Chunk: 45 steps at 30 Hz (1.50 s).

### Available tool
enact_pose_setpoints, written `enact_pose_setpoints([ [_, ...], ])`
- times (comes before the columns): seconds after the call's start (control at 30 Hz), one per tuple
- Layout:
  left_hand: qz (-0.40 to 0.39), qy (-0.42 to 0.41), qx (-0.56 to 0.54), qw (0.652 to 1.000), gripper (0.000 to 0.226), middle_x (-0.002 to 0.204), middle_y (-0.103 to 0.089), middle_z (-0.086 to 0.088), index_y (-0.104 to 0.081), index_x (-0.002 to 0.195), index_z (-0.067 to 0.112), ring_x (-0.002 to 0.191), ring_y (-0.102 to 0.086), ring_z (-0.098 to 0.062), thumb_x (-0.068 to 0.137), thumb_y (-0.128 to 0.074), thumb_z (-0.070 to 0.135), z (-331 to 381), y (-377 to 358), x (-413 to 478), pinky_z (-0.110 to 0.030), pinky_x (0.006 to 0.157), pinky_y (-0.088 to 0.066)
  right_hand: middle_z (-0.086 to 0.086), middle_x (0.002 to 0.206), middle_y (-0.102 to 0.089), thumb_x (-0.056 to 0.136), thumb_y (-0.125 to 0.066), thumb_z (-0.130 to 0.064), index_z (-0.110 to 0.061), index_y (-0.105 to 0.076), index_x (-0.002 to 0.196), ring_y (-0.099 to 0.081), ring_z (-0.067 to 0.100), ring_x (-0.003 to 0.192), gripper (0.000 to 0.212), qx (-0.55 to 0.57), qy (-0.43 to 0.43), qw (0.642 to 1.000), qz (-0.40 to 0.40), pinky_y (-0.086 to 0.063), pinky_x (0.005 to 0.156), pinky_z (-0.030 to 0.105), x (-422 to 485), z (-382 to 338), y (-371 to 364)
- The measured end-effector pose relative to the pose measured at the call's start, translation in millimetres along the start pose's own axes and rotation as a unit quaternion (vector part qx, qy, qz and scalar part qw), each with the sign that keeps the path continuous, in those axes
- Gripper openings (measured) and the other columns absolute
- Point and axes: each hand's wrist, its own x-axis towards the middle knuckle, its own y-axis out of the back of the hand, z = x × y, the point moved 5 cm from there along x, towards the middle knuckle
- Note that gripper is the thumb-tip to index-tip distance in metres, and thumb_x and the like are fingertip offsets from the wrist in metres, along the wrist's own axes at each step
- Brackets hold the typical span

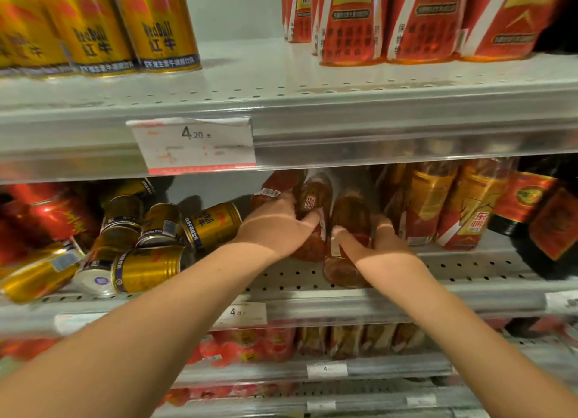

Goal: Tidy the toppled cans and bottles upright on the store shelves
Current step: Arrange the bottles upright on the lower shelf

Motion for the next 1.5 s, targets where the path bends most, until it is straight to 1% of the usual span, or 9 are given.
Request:
enact_pose_setpoints([
  [0.13, 0.163, -0.049, 0.147, 0.974, 0.041, 0.096, -0.064, 0.001, -0.061, 0.119, 0.019, 0.09, -0.062, -0.022, 0.099, -0.051, 0.054, -1, 28, 18, -0.037, 0.078, -0.053, -0.015, 0.09, -0.053, 0.059, -0.055, -0.083, -0.043, -0.037, 0.112, -0.056, 0.019, 0.085, 0.068, 0.054, -0.026, 0.997, -0.042, -0.049, 0.09, 0.042, -3, 7, 4],
  [0.27, 0.102, -0.043, 0.213, 0.971, 0.043, 0.084, -0.059, 0.0, -0.057, 0.098, 0.016, 0.079, -0.055, -0.019, 0.098, -0.05, 0.059, -18, 40, 53, -0.033, 0.076, -0.047, -0.004, 0.107, -0.04, 0.05, -0.042, -0.088, -0.044, -0.029, 0.126, -0.051, 0.032, 0.117, 0.089, 0.004, -0.06, 0.996, -0.067, -0.043, 0.096, 0.044, -3, 17, 5],
  [0.5, -0.033, 0.01, 0.102, 0.994, 0.046, 0.103, -0.067, -0.002, -0.062, 0.109, 0.022, 0.095, -0.064, -0.019, 0.086, -0.066, 0.062, -29, 23, 75, -0.035, 0.086, -0.051, -0.027, 0.086, -0.041, 0.071, -0.043, -0.089, -0.063, -0.025, 0.114, -0.043, 0.005, 0.072, 0.053, 0.038, 0.013, 0.999, -0.012, -0.037, 0.069, 0.032, -17, 26, 8],
  [0.67, -0.105, -0.016, 0.038, 0.994, 0.026, 0.098, -0.063, 0.009, -0.049, 0.092, 0.039, 0.091, -0.06, -0.009, 0.087, -0.067, 0.058, -22, 22, 60, -0.029, 0.075, -0.046, -0.005, 0.128, -0.044, 0.08, -0.048, -0.07, -0.042, -0.032, 0.138, -0.044, 0.016, 0.117, 0.066, -0.031, 0.167, 0.975, 0.14, -0.043, 0.093, 0.034, -25, -6, 19],
  [0.8, -0.093, -0.012, 0.016, 0.995, 0.032, 0.095, -0.068, 0.006, -0.059, 0.099, 0.034, 0.089, -0.064, -0.01, 0.087, -0.059, 0.064, -26, 15, 46, -0.027, 0.073, -0.049, 0.0, 0.124, -0.056, 0.088, -0.034, -0.071, -0.033, -0.049, 0.133, -0.049, 0.021, 0.117, 0.061, -0.151, 0.205, 0.961, 0.107, -0.043, 0.092, 0.036, -16, -50, 8],
  [1.0, -0.022, -0.012, -0.024, 0.999, 0.038, 0.093, -0.068, 0.007, -0.059, 0.11, 0.031, 0.085, -0.065, -0.009, 0.09, -0.053, 0.063, -36, 19, 37, -0.029, 0.073, -0.053, 0.008, 0.141, -0.05, 0.089, -0.027, -0.076, -0.032, -0.043, 0.14, -0.036, 0.036, 0.135, 0.069, -0.308, 0.202, 0.928, 0.061, -0.033, 0.107, 0.045, 1, -73, -13],
  [1.17, 0.045, -0.034, -0.217, 0.975, 0.051, 0.106, -0.061, 0.013, -0.042, 0.136, 0.032, 0.095, -0.066, -0.008, 0.094, -0.063, 0.05, -30, 9, 51, -0.03, 0.083, -0.057, 0.001, 0.132, -0.055, 0.091, -0.033, -0.069, -0.035, -0.047, 0.139, -0.042, 0.026, 0.125, 0.06, -0.282, 0.241, 0.925, 0.086, -0.034, 0.104, 0.042, -12, -53, -14],
  [1.33, 0.056, -0.034, -0.287, 0.956, 0.053, 0.13, -0.058, -0.007, -0.04, 0.132, 0.022, 0.112, -0.065, -0.02, 0.092, -0.073, 0.03, -26, -4, 64, -0.044, 0.101, -0.054, -0.001, 0.125, -0.062, 0.089, -0.033, -0.064, -0.029, -0.058, 0.134, -0.049, 0.025, 0.12, 0.062, -0.262, 0.269, 0.919, 0.119, -0.039, 0.103, 0.039, -17, -42, -10],
  [1.5, 0.056, -0.061, -0.286, 0.955, 0.056, 0.128, -0.058, 0.0, -0.032, 0.128, 0.033, 0.111, -0.064, -0.013, 0.092, -0.074, 0.024, -27, -8, 54, -0.038, 0.097, -0.056, 0.002, 0.116, -0.071, 0.092, -0.042, -0.055, -0.022, -0.07, 0.123, -0.057, 0.029, 0.116, 0.054, -0.221, 0.301, 0.913, 0.162, -0.045, 0.099, 0.041, -23, -37, -7],
])
